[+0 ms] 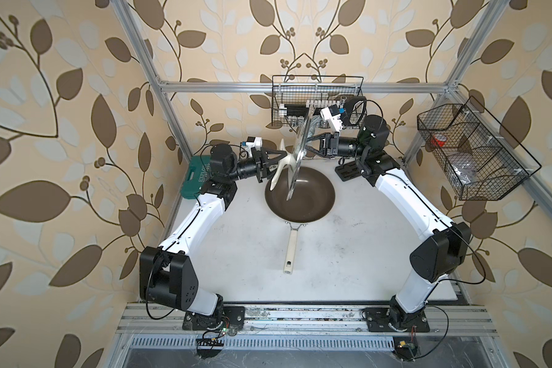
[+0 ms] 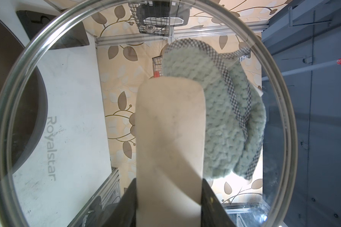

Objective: Wipe the pot lid with a cloth
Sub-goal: Wipe the pot lid.

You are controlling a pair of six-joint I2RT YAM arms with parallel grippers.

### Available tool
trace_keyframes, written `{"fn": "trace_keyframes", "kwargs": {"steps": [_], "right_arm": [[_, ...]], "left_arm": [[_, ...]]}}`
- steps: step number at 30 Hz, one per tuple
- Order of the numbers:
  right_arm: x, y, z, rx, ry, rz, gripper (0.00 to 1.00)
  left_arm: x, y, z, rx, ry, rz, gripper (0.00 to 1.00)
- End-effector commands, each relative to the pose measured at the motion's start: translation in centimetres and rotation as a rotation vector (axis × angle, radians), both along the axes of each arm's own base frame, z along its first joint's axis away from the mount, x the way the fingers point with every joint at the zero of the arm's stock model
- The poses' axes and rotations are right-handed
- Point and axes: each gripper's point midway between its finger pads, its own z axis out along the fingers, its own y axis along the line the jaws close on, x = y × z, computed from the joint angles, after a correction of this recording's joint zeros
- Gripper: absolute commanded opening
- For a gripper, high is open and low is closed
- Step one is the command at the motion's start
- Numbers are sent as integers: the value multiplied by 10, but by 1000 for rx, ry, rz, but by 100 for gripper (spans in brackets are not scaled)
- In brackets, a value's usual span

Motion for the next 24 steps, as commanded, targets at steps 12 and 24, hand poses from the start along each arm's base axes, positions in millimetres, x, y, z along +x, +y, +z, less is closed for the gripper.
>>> {"fn": "trace_keyframes", "kwargs": {"steps": [12,24], "right_arm": [[72,-23,-41,-9,72,-86,0],[77,-8,-113,-49,185,-32,0]], "left_arm": [[-62,3,86,-48,-401,-60,0],[-57,3,99,-69,-432,-52,0]]}}
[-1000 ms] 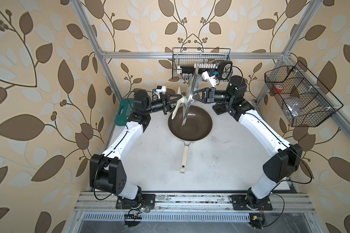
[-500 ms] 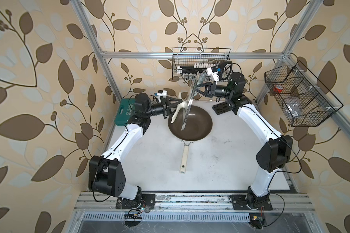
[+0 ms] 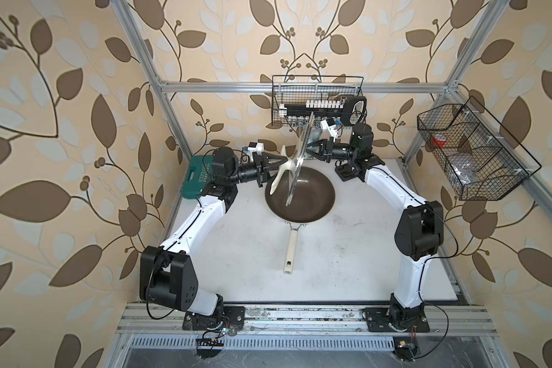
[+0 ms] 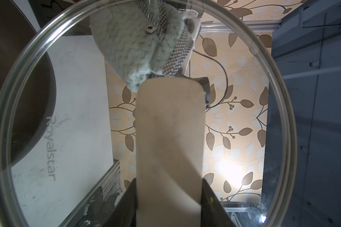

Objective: Wipe the pot lid with a cloth
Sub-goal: Wipe the pot lid.

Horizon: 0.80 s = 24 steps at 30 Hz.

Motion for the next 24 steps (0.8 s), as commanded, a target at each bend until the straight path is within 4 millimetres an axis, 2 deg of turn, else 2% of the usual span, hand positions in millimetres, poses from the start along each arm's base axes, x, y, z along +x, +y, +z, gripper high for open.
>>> {"fn": "trace_keyframes", "kwargs": {"steps": [1,9,15,24], "right_arm": [[-11,10,-12,3,-8,46,0],[-43,29,-35,-20,25,104,0],[-75,40,-40,-24,35,161,0],[-138,42,-4,14,8,277,0]], "left_arm": [[-53,5,116,-89,-482,-28,0],[-45,6,126,-128,-502,-1,0],[-38,8,127,-146,-503,27,0],[-30,8,122,-146,-493,43,0]]}}
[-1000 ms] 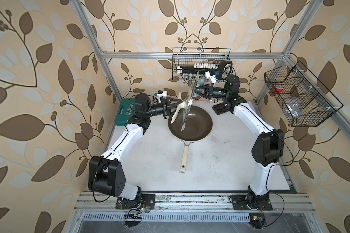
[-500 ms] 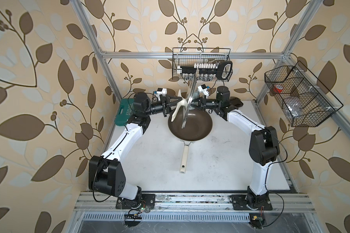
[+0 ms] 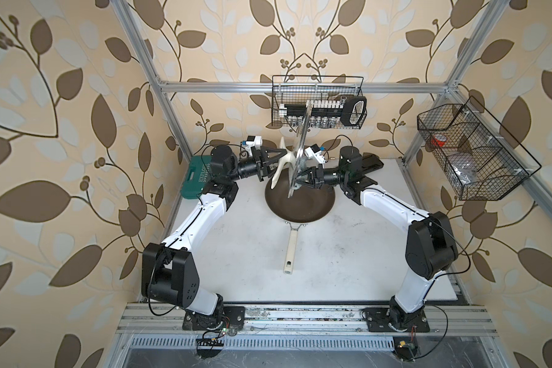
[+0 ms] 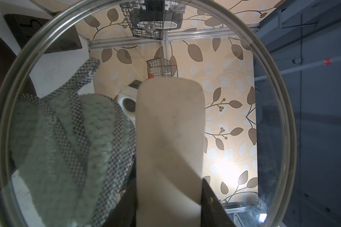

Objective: Wipe the pot lid with a cloth
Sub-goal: Wipe the pot lid.

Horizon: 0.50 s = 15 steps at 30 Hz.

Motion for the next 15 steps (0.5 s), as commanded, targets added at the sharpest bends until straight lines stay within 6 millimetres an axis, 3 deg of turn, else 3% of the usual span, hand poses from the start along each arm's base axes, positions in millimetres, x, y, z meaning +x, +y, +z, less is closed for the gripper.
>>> {"fn": "trace_keyframes", "kwargs": {"steps": [1,2,8,15], "right_arm": [[-36,-1,31,43,-59,84,0],[-43,-1,36,47,-61,96,0],[-65,-8,68,70,-108,112,0],[-49,-7,104,101,-181,88,0]], "left_arm": [[-40,7,102,-92,-425,18,0],[-29,5,91,-86,-397,19,0],[-23,3,84,-88,-378,15,0],[-29,1,84,-91,-376,-16,0]]}}
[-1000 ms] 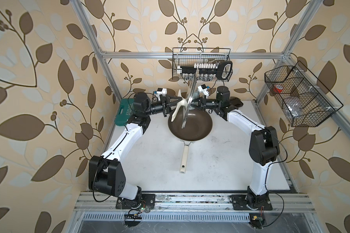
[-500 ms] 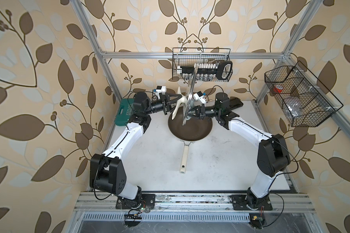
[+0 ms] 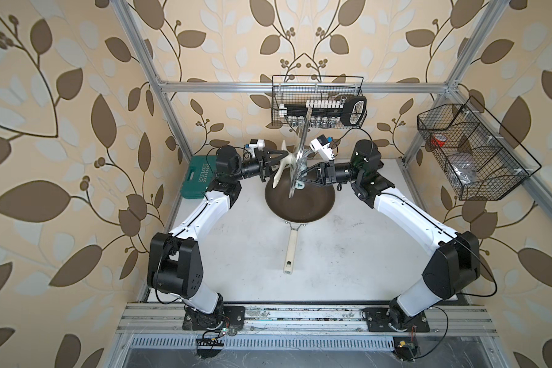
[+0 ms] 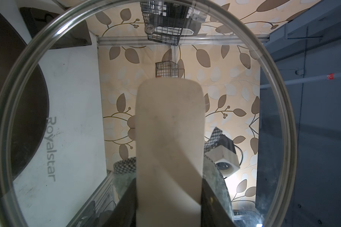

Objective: Wipe the pot lid with a cloth
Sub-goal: Wipe the pot lid.

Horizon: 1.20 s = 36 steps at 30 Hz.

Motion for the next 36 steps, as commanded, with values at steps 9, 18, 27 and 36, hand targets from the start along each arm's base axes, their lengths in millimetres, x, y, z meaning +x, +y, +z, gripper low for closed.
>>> {"fn": "trace_keyframes", "kwargs": {"steps": [9,18,27,36], "right_arm": [[48,0,58,98,-94,-50,0],[101,-15,72,126,-98,-118,0],[139,-17,47,116,-42,-135,0],[141,-8,2,79,39,-107,0]], "left_arm": [[-61,4,106,-72,-445,-40,0],[-76,4,108,-59,-447,-77,0],[-84,5,117,-61,-469,-90,0],[-89,7,135,-74,-518,-80,0]]}}
